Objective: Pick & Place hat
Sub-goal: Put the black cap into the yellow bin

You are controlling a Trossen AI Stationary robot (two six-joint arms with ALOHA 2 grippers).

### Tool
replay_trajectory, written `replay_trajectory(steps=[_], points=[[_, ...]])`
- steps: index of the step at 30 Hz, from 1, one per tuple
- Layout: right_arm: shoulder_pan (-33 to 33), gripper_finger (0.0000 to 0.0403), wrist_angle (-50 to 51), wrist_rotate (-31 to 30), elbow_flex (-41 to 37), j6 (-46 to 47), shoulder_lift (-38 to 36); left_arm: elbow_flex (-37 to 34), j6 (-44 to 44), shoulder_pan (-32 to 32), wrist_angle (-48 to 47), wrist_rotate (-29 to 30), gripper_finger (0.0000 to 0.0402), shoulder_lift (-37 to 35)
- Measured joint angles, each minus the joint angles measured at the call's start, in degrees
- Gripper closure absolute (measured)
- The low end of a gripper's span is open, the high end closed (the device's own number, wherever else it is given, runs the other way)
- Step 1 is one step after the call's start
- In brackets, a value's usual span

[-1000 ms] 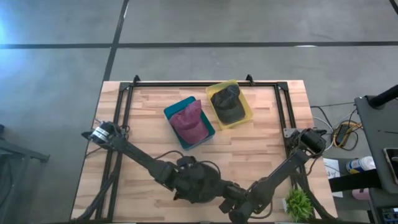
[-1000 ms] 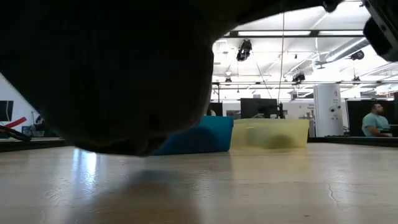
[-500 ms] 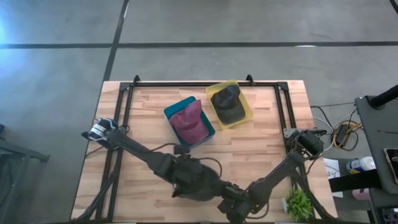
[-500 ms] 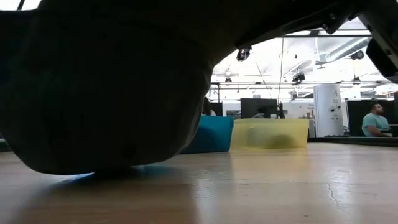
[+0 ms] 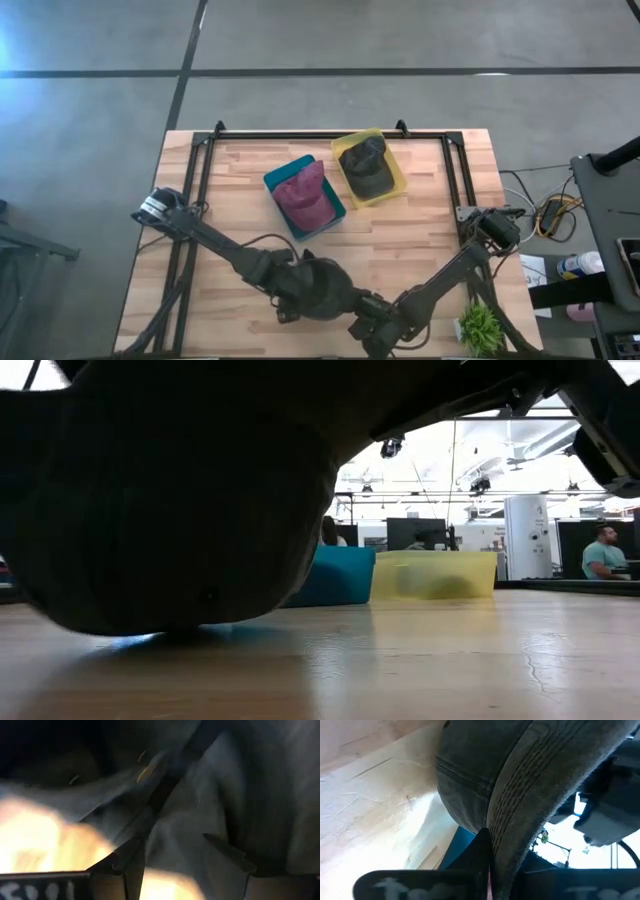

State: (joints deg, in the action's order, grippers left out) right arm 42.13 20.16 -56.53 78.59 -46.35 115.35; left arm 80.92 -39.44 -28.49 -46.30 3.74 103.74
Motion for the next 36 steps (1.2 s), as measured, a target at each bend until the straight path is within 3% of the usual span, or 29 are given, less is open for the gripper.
replay_trajectory(steps=[5, 9, 17, 23, 30, 36], points=[[-0.1, 0.039, 0.0, 0.0, 0.0, 1.7, 0.0, -4.6, -3.2, 0.0, 17.2, -0.2, 0.0216, 0.0], [-0.5, 0.039, -0.1, 0.3, -0.1, 1.7, 0.0, -7.2, -4.6, 0.2, 23.8, 1.0, 0.0216, 0.0], [-1.4, 0.039, -0.3, 4.0, -1.8, 2.7, -0.1, -3.3, -1.3, 0.4, 20.8, 7.4, 0.0216, -2.1], [-1.6, 0.039, -0.3, 4.2, -2.1, 1.0, 0.0, 0.3, 0.3, 0.4, 8.2, 15.4, 0.0216, -5.3], [-1.6, 0.039, -1.9, 4.1, -2.2, -0.1, 0.0, -2.7, -1.8, 0.4, 0.6, 14.9, 0.0216, -7.6], [-1.6, 0.039, -2.6, 4.1, -2.1, -0.6, 0.0, -11.8, -2.8, 0.7, 15.0, 6.8, 0.0216, -7.0]])
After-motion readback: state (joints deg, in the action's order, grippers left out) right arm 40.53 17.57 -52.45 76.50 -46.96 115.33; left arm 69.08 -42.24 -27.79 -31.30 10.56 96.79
